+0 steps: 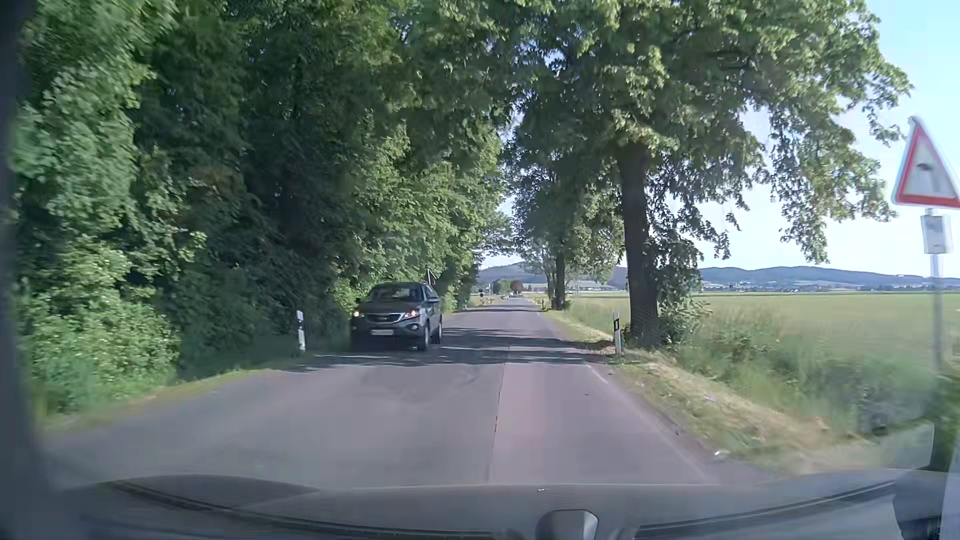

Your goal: Follow the waypoints while adhering to traffic rules and regulations

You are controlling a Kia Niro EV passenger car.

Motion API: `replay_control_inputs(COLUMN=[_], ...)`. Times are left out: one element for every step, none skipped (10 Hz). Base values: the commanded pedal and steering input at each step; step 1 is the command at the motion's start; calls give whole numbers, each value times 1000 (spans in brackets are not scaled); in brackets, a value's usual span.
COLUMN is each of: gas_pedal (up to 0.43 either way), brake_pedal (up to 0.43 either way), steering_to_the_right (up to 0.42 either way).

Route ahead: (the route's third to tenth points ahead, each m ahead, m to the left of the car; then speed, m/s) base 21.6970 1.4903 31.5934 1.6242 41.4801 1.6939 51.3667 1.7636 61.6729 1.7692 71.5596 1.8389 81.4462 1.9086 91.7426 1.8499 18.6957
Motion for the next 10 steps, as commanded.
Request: replay_control_inputs(gas_pedal=[240, 240, 228, 228, 240, 240, 240, 240, 228, 220], brake_pedal=[6, 6, 6, 6, 6, 6, 6, 6, 6, 6], steering_to_the_right=[2, 1, 1, 0, 1, 0, -3, -3, 1, 2])
